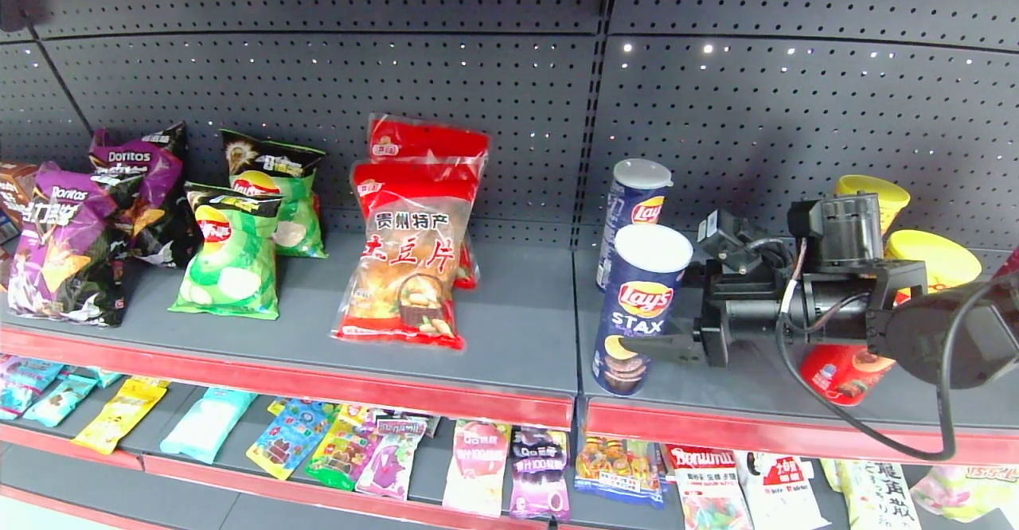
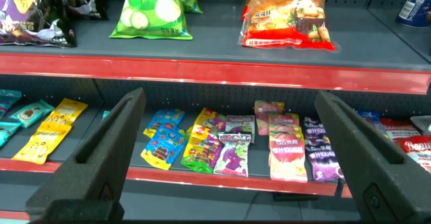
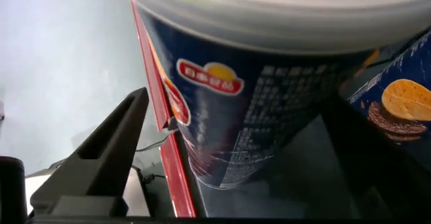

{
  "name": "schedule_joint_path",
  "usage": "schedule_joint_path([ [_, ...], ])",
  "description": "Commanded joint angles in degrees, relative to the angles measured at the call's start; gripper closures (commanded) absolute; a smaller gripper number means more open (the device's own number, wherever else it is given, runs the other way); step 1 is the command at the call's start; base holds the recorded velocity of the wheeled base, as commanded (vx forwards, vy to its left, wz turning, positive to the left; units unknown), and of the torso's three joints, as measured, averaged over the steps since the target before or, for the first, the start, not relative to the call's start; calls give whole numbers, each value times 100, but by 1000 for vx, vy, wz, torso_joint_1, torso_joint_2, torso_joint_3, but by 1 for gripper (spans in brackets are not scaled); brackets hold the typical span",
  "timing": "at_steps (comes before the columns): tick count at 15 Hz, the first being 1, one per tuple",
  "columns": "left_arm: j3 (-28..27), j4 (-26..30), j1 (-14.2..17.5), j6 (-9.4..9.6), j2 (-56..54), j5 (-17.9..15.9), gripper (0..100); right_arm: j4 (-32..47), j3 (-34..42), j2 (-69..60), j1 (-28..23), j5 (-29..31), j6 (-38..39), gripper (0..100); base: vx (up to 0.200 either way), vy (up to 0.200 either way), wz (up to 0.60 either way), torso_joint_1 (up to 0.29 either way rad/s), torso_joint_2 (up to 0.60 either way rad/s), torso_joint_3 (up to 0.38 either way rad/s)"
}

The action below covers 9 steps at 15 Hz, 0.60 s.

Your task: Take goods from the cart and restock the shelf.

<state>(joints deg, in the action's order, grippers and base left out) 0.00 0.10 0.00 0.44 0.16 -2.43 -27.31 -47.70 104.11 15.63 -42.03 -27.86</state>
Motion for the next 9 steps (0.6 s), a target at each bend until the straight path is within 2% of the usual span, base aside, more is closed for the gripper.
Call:
schedule_joint_path([
  [1,0,-1,0,0,2,5,0,-11,15,-84,2,11,-1,0,0,0,0,0,0,0],
  [5,0,-1,0,0,2,-4,0,-11,217,-409,-60,319,26,0,0,0,0,0,0,0],
  [9,0,-1,0,0,2,5,0,-11,798,-998,-86,477,114,0,0,0,0,0,0,0],
])
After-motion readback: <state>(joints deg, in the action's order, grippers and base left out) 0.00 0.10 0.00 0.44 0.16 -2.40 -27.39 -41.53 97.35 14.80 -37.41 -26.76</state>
